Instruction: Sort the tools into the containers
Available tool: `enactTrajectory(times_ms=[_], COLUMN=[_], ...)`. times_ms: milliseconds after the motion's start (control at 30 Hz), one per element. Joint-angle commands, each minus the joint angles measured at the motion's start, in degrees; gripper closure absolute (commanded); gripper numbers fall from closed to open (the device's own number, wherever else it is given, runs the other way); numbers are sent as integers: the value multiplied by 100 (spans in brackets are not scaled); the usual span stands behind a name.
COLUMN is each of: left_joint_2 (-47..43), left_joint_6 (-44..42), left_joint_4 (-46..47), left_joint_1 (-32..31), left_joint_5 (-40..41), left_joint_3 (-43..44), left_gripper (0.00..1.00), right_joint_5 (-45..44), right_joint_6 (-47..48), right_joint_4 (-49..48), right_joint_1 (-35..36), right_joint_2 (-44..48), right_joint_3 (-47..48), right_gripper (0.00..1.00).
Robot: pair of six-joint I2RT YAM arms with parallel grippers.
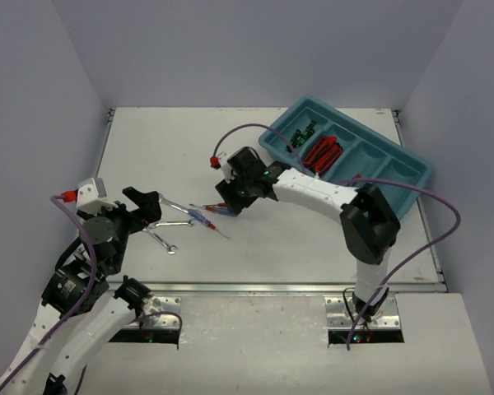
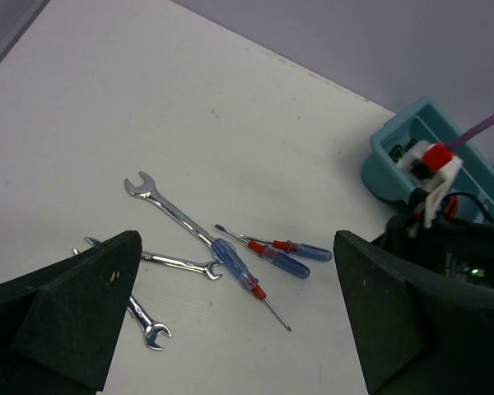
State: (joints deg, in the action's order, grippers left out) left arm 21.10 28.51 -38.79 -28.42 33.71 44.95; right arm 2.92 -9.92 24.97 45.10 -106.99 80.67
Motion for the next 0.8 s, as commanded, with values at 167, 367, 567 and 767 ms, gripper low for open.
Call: enactTrajectory(times_ms=[167, 367, 567, 767], left_joint_2=[0, 8, -10, -6], left_joint_6=[-57, -65, -65, -69], left_joint_4=[195, 196, 196, 205], left_joint_1=[-14, -14, -14, -14], left_joint_5=[24, 29, 13, 13], left_joint_3=[15, 21, 21, 19], left_gripper=[0, 0, 0, 0], right_joint_5=[-259, -450, -399, -414], right_joint_6=[339, 308, 234, 182], right_joint_4=[173, 166, 133, 92], right_joint_1=[899, 1053, 1099, 1146], right_joint_2=[-1423, -1921, -2231, -2436], right_joint_3=[1554, 1929, 2076, 2102], right_gripper=[46, 46, 61, 63])
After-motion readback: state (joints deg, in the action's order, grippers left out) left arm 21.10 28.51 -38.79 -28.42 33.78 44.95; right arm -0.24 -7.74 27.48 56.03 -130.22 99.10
